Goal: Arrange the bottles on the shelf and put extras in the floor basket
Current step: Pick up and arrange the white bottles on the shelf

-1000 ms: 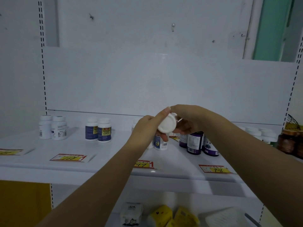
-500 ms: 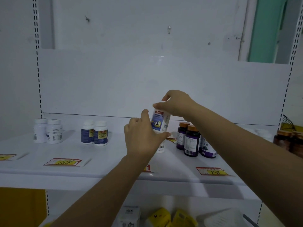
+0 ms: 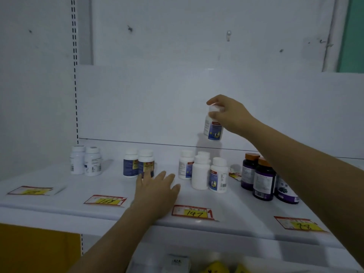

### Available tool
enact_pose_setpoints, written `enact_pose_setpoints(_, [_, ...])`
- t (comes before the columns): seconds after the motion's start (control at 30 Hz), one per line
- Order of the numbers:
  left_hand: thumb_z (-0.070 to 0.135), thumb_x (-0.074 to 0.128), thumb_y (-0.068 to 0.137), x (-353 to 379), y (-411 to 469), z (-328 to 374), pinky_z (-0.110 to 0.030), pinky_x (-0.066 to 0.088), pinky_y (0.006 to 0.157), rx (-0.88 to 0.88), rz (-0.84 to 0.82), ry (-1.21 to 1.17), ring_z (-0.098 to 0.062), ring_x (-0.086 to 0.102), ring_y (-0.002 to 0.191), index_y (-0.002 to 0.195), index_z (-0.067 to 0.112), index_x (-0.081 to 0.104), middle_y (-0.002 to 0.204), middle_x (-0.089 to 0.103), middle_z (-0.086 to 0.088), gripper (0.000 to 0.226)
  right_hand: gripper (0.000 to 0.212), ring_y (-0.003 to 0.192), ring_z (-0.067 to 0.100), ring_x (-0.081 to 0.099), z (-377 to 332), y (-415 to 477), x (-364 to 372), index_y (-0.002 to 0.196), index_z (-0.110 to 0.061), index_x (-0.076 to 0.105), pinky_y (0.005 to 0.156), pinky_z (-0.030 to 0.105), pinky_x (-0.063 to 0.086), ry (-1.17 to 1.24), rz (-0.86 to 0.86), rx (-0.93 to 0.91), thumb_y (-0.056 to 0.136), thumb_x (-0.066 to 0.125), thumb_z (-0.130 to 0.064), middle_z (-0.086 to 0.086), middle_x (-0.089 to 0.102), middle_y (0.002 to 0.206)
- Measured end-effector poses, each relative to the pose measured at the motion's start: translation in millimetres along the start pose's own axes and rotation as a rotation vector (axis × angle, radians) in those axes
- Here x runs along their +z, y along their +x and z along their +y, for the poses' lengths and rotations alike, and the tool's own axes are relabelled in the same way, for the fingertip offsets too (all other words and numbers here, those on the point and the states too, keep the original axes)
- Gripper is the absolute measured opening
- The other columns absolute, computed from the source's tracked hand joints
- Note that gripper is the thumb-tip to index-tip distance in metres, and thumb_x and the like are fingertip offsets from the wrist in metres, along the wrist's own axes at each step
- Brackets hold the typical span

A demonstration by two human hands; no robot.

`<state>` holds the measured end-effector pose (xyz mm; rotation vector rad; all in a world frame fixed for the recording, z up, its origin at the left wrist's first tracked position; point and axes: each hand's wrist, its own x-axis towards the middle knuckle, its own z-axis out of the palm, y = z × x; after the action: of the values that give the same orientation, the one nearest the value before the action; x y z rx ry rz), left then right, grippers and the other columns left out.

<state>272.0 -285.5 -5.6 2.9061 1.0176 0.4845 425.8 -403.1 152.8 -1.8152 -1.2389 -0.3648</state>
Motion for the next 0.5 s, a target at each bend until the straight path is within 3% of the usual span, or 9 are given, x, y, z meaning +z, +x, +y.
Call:
enact_pose_setpoints(0.13, [0.044,0.021,0.1,4.1,4.1,1.5,-0.046,0.001,0.116,0.073,-0.049,0.009,-0.032,0.001,0.145,0.146,0.031,0.028,0.157,0.018,0.006,0.048,0.036,0.1,0.017,0.046,21.7,10.9,13.6,0.125,-0.018,0.055,0.075,0.027,0.041,-0.079,-0.013,0.053,0.091,0.05,-0.008,0.008,0.053,0.127])
enact_pose_setpoints(0.37, [0.032,0.019,0.099,22.1,17.4,-9.3,-0.05,0.023,0.111,0.151,-0.157,-0.017,-0.032,0.034,0.132,0.13,0.018,0.046,0.138,0.045,-0.002,0.043,0.038,0.098,0.017,0.048,63.4,12.2,32.9,0.127,-0.018,0.054,0.075,0.024,0.039,-0.136,-0.088,0.131,0.091,0.056,-0.01,0.011,0.054,0.126])
enact_pose_setpoints(0.5, [0.033,0.021,0.1,20.2,16.2,-8.2,-0.047,0.031,0.107,0.144,-0.153,-0.012,-0.032,0.039,0.124,0.131,0.019,0.044,0.139,0.045,-0.002,0.041,0.042,0.1,0.019,0.049,80.2,9.0,39.4,0.131,-0.018,0.051,0.079,0.025,0.04,-0.173,-0.174,0.21,0.09,0.058,-0.01,0.013,0.054,0.13])
